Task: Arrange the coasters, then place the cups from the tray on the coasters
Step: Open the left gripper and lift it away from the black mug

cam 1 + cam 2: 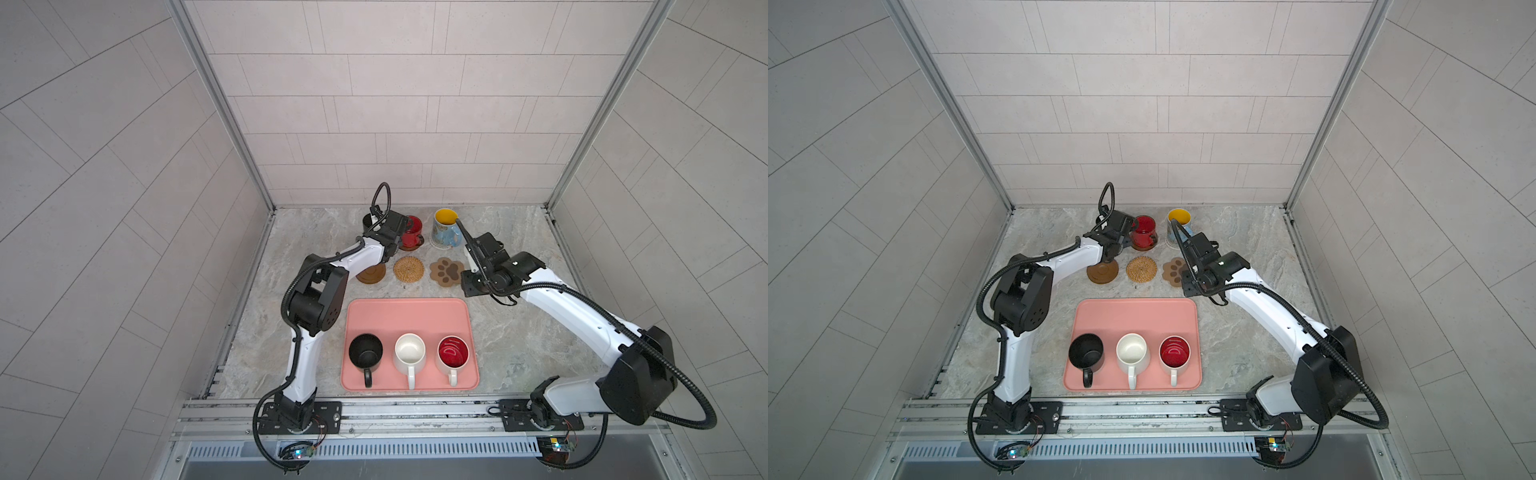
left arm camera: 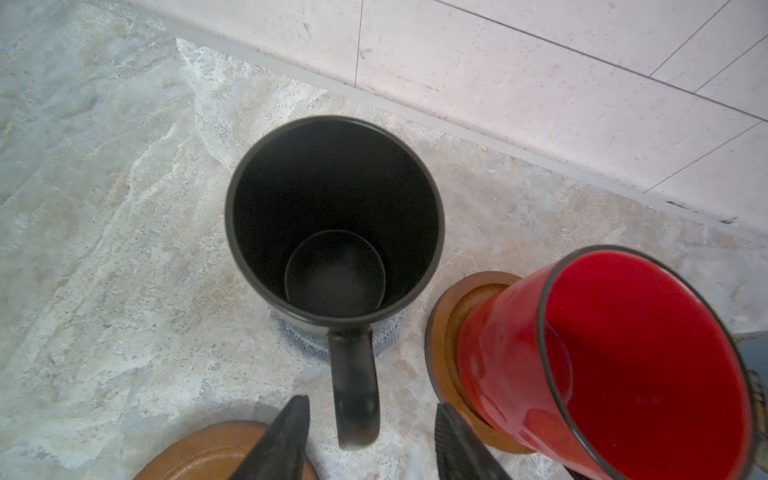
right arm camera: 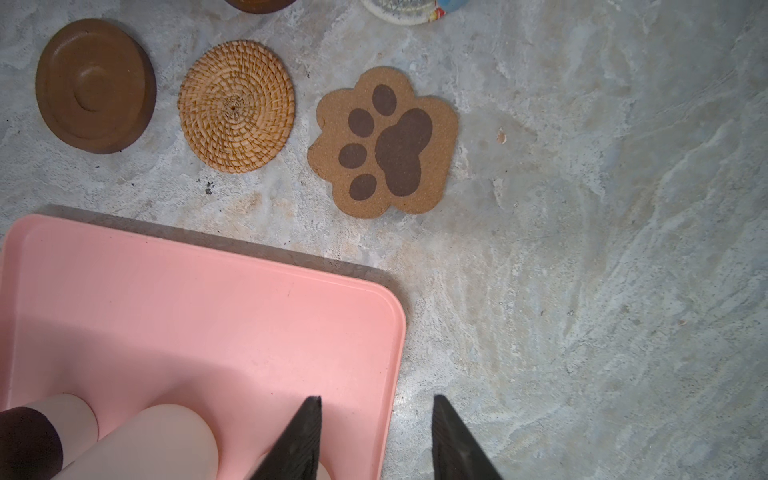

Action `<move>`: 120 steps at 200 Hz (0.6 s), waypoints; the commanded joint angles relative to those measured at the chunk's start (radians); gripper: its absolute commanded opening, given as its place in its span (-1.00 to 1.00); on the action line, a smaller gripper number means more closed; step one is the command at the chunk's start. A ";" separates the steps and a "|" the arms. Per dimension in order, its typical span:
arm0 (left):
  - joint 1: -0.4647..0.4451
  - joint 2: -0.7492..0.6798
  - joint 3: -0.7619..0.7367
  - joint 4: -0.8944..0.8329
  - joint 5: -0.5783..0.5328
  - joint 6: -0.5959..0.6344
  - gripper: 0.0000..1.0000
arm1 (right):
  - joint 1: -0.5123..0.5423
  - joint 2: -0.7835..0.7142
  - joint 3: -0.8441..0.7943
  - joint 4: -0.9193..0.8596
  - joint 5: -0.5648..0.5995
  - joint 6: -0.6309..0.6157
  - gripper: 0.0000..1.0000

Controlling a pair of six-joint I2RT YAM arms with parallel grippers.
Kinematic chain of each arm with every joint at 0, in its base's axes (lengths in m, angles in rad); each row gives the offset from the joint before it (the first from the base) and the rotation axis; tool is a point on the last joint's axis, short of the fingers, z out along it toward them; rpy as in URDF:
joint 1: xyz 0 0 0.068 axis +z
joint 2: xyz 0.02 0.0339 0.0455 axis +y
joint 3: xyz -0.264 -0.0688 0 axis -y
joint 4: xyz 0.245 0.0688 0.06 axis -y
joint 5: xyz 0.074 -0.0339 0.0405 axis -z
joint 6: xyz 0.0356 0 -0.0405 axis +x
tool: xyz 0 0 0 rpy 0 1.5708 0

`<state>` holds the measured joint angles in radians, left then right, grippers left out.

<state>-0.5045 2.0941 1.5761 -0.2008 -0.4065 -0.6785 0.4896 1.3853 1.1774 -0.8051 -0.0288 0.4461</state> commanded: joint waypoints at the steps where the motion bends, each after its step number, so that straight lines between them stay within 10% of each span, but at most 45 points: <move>1: -0.005 -0.087 -0.049 0.016 0.007 -0.003 0.13 | -0.003 -0.038 0.022 -0.030 0.020 0.009 -0.08; 120: -0.006 -0.485 -0.390 0.016 0.057 0.034 0.14 | 0.002 -0.147 0.010 -0.065 0.016 0.057 -0.08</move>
<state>-0.5068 1.6878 1.2392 -0.1699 -0.3489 -0.6529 0.4900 1.2789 1.1854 -0.8421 -0.0189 0.4694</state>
